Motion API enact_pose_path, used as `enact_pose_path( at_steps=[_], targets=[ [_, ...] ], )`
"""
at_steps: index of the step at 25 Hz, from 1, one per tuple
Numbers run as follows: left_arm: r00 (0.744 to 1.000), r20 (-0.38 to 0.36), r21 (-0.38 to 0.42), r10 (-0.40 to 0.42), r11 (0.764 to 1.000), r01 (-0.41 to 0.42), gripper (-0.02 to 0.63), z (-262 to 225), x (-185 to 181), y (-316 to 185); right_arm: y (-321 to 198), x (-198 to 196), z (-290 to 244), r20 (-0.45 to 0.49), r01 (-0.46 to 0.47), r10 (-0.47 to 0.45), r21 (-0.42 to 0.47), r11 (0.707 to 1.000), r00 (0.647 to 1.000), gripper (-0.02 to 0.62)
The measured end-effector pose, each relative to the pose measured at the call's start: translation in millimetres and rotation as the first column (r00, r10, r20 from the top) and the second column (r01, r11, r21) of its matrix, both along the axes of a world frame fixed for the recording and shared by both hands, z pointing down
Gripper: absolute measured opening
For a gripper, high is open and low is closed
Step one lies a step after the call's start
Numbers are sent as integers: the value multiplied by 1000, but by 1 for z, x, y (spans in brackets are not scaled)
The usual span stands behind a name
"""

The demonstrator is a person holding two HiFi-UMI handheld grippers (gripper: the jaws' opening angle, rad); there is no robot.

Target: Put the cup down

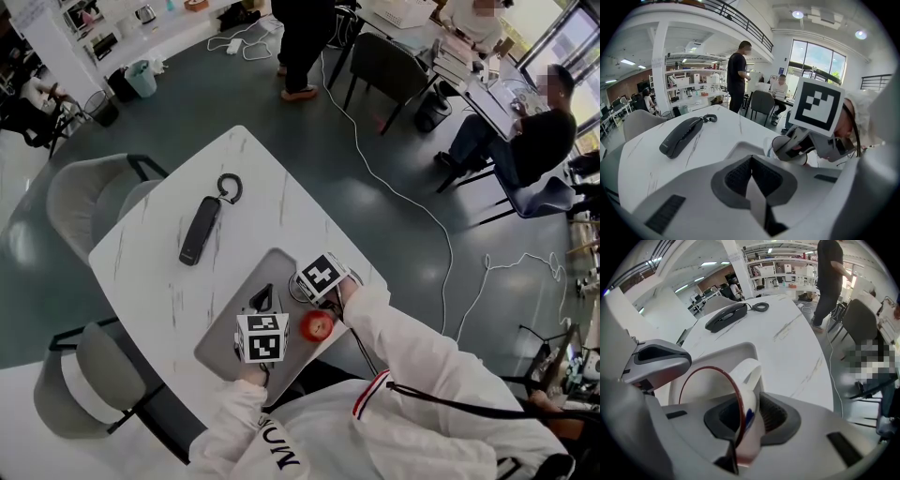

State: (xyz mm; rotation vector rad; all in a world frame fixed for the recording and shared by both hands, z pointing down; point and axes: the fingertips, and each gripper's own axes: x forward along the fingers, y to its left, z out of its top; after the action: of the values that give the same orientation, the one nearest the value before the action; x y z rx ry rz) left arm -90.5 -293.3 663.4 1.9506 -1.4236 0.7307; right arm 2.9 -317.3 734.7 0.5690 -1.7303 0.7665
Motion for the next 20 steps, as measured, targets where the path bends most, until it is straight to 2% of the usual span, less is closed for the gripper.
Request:
enact_pose_path(
  at_steps=[15, 16, 20],
  targets=[
    [1000, -17, 5, -8, 1000, 8, 11, -2, -3, 6, 3, -2, -6, 36, 2, -2, 4, 1000, 999, 155],
    [1000, -16, 5, -9, 1000, 9, 11, -2, -3, 5, 2, -2, -7, 44, 0, -1, 5, 1000, 999, 185],
    [1000, -11, 3, -10, 1000, 10, 11, -3, -3, 7, 3, -2, -13, 59, 9, -9, 9, 1000, 998, 219]
  ],
)
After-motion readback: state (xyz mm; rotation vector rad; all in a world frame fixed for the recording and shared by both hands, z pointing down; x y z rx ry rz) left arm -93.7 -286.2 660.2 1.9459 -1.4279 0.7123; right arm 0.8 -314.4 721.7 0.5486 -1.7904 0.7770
